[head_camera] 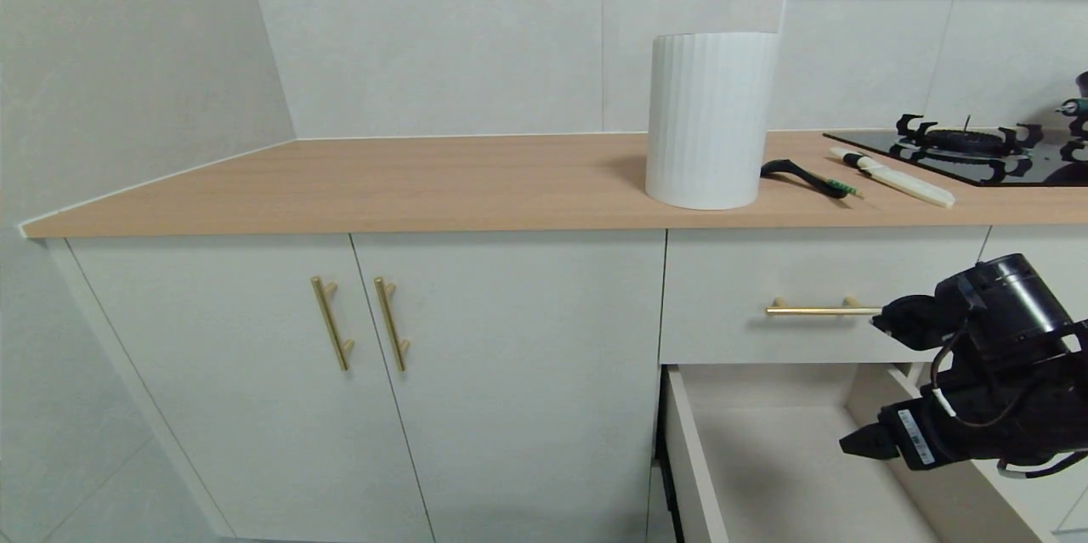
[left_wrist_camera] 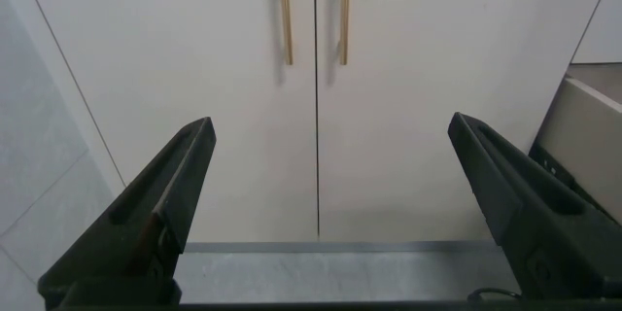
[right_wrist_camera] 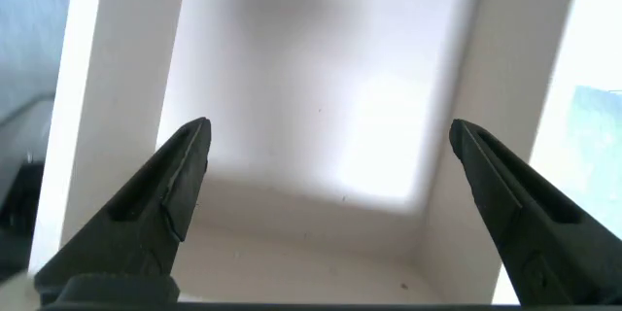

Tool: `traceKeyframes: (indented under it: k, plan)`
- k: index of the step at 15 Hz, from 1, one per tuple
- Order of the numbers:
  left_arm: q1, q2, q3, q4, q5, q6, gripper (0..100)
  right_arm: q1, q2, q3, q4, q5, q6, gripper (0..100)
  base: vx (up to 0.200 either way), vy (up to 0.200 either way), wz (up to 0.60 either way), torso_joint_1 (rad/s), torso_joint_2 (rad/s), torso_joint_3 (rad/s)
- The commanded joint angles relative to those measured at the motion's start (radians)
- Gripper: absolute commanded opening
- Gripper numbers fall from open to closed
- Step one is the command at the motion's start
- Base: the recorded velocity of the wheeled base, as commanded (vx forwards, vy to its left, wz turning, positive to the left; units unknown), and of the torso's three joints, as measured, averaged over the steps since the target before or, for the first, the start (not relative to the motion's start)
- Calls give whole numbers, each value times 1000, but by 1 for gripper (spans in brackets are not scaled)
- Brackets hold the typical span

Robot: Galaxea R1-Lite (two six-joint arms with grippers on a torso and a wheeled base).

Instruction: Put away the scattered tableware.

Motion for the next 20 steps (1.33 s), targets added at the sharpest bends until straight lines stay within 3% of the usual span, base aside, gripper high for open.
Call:
traceKeyframes:
  k: [1, 6, 13, 16, 18, 20]
  plan:
    - [0, 0, 0, 0, 0, 0, 100, -12, -7, 1, -6, -1, 0, 100, 0, 0, 0, 0, 0, 0]
    - [0, 0, 0, -1, 0, 0, 100, -12, -7, 1, -6, -1, 0, 100, 0, 0, 0, 64, -213, -193]
    - [0, 0, 0, -1, 0, 0, 100, -12, -8, 7, -7, -3, -2, 100, 0, 0, 0, 177, -493, -287]
    - [0, 0, 0, 0, 0, 0, 100, -12, -34, 7, -102, -9, 14, 100, 0, 0, 0, 98, -253, -152]
    - [0, 0, 0, 0, 0, 0, 100, -18, -48, -74, -167, -6, 14, 100, 0, 0, 0, 13, -30, -18]
    - [0, 0, 0, 0, 0, 0, 100, -24, -5, -255, -61, -1, 15, 100, 0, 0, 0, 0, 0, 0]
